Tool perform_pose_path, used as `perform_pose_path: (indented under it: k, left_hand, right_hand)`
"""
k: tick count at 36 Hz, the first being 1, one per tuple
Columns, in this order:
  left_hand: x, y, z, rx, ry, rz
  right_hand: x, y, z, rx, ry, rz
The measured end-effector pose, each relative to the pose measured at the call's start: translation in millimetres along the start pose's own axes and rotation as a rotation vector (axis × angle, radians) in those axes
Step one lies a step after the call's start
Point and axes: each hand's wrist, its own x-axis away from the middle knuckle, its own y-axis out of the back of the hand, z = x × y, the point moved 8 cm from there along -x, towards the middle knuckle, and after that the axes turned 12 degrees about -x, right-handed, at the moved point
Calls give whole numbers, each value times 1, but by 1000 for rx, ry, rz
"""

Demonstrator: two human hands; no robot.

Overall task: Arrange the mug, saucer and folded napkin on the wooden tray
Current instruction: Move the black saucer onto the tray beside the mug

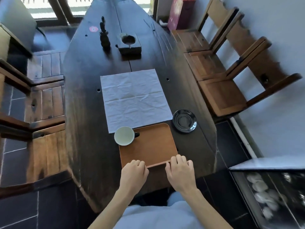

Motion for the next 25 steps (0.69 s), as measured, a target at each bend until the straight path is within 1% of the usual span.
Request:
perform_pose_path:
  k: [5,9,15,20,25]
  left_hand:
    - [-32,0,-19,18,-2,13]
    - [-62,-2,-38,27,28,53]
    - [-108,1,-72,65,70,71]
    - [-152,-12,-94,83,144,105]
    - [-193,-22,-114,101,180,111]
  right_hand:
    - [-10,0,-44,36,-32,14]
    - [-32,0,-81,31,-52,85]
    - [-77,10,-135,40,-76,146]
    - [-117,10,-178,67,-43,144]
    - [-154,-4,-215,59,-26,181]
